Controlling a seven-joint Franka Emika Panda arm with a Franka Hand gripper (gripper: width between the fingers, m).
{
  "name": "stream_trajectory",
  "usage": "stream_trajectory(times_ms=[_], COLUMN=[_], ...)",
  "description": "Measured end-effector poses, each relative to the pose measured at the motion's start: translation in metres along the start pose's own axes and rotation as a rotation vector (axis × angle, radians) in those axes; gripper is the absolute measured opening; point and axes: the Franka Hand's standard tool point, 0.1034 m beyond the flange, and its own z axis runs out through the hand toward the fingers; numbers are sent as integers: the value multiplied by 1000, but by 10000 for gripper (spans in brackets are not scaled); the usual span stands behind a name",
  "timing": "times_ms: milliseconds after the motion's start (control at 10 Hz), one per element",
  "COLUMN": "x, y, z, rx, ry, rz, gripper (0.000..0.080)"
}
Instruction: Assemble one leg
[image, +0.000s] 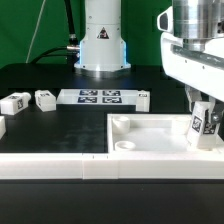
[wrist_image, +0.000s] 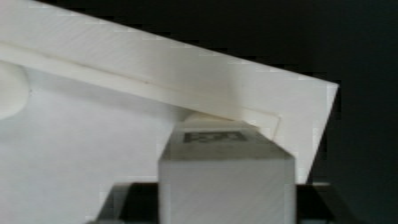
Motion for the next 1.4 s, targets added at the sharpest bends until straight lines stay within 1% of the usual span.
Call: stream_trajectory(times_ms=[200,300,400,500,600,800,900,1200,1400], x=[0,0,1,-1,-5,-3,-3,3,3], y=[0,0,0,0,0,-2,-4,-4,-4], z=[0,1,1,1,1,1,1,4,4], rx=[1,0,-2,-18,-25,-47,-49,-52,-58], ry=[0,-1,3,6,6,0,-4,-11,-10], rz=[-56,-56,-166,-323,-426,-719,-842,-1133,-1315], gripper=[296,505,505,603,641,647,647,649,649])
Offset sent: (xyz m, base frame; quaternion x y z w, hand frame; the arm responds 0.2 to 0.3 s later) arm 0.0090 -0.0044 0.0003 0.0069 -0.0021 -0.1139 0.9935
